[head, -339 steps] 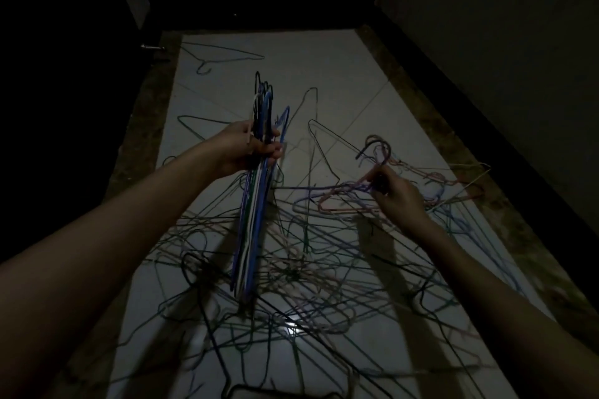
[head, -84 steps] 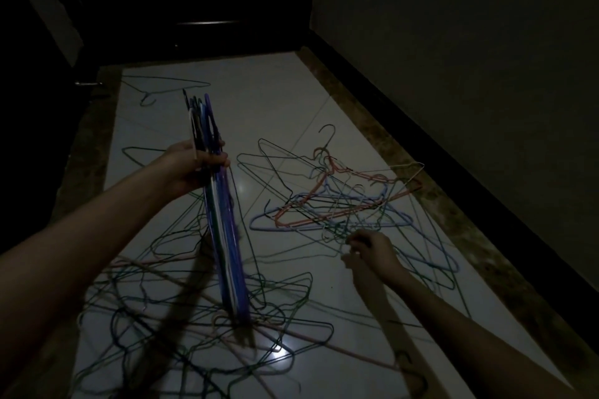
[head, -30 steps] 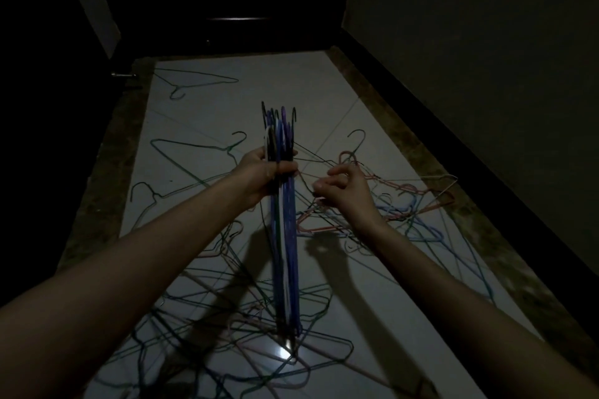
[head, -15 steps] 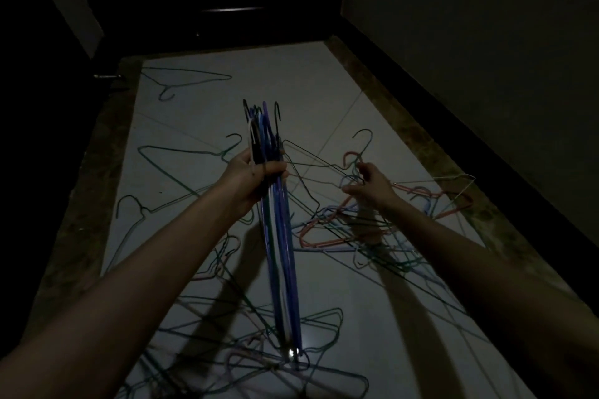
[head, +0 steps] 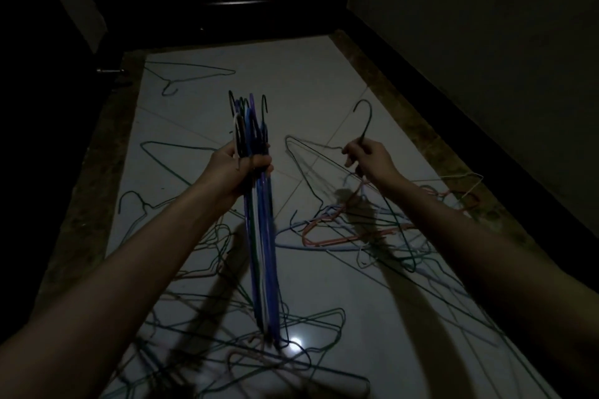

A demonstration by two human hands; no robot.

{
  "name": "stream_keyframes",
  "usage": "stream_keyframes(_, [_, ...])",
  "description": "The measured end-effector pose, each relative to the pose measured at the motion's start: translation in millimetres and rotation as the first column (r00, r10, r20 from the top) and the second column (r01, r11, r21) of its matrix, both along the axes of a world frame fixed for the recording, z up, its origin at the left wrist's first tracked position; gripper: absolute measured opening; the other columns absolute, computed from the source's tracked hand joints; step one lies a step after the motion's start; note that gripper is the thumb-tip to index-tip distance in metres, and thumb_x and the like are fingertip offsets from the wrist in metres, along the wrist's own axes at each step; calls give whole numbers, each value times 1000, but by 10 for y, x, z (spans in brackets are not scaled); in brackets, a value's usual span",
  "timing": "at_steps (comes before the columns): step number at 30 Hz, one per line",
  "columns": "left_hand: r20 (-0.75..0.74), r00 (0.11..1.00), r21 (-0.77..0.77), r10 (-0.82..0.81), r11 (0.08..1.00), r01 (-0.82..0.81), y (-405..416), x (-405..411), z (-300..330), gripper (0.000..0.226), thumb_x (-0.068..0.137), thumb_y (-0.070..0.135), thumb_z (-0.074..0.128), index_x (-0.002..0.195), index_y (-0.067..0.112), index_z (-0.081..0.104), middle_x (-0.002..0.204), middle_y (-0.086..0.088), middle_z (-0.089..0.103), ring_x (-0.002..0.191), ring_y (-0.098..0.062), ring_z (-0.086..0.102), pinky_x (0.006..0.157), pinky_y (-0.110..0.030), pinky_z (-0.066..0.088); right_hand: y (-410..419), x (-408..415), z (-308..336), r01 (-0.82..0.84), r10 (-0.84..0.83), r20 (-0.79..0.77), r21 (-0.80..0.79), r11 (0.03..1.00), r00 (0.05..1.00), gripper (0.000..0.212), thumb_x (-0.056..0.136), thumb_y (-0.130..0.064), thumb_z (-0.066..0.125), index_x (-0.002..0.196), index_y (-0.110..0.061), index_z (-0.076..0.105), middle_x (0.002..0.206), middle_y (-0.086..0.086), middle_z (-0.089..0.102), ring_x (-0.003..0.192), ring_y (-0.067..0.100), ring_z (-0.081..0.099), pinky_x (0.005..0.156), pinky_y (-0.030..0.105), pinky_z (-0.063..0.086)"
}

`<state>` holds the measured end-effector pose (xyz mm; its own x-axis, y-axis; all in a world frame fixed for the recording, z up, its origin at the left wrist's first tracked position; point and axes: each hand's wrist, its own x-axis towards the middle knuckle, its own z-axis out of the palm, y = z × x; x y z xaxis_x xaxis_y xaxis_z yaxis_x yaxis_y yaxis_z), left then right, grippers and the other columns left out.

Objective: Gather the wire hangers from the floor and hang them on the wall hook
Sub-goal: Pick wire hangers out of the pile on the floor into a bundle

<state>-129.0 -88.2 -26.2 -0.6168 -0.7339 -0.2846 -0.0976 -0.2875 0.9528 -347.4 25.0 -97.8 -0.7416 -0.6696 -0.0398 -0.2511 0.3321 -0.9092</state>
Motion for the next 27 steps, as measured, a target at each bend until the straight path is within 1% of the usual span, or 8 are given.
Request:
stream_keyframes(4, [-25,999,-5,-19,1000,19,25,37,80,17,85,-6,60,92,9,59,78,-11,59,55,-10,62,50,-15,49,111,12,307,49,-50,-6,-92,995,999,26,99,-10,39,79,-3,54,67,10,57,32,2,43,37,12,32])
stream_keyframes(8, [-20,999,-22,-29,999,29,67,61,185,17,85,-6,60,91,10,59,79,-11,60,52,-8,63,49,-16,49,244,49,659,25,-31,-39,-136,990,999,29,98,-10,39,72,-12,51,68,8,58,35,0,44,36,9,29])
stream_keyframes(11, [-32,999,-26,-25,999,24,128,72,297,19,85,-8,58,88,11,58,77,-10,58,48,-5,62,45,-15,47,310,100,876,27,-40,-98,-130,991,994,27,99,-12,37,76,-12,50,71,7,56,43,1,46,39,10,32])
stream_keyframes(13, [-52,998,-18,-23,1000,23,167,81,362,20,85,-10,56,87,10,58,77,-10,57,46,-5,61,45,-15,47,357,104,938,50,-60,-94,-98,994,994,22,100,-11,34,85,-9,50,74,4,54,52,7,48,44,15,34])
stream_keyframes(15, [-67,997,-11,-24,1000,24,193,92,404,20,85,-11,55,87,9,58,77,-10,57,46,-5,61,45,-15,48,412,87,933,76,-78,-43,-64,995,996,18,99,-8,31,94,-8,49,75,3,52,58,11,49,49,21,38])
stream_keyframes(17, [-74,997,-9,-25,1000,24,205,110,426,21,85,-12,55,87,9,58,77,-9,57,47,-5,62,46,-16,49,485,77,887,104,-102,40,-43,994,994,17,99,-5,31,98,-5,47,78,6,50,61,13,50,48,24,47])
stream_keyframes(21, [-80,996,-20,-34,999,32,176,141,445,20,84,-11,57,88,9,58,77,-9,58,49,-8,63,51,-17,52,653,114,770,96,-93,107,-28,995,990,16,97,3,31,103,-3,44,81,10,48,66,16,52,48,22,53])
stream_keyframes(27, [-63,998,-7,-26,1000,26,154,144,441,21,84,-11,57,90,9,59,81,-9,59,61,-14,62,52,-17,53,776,120,635,119,-119,-6,23,993,993,14,91,11,43,100,10,54,93,34,56,76,37,60,57,31,54])
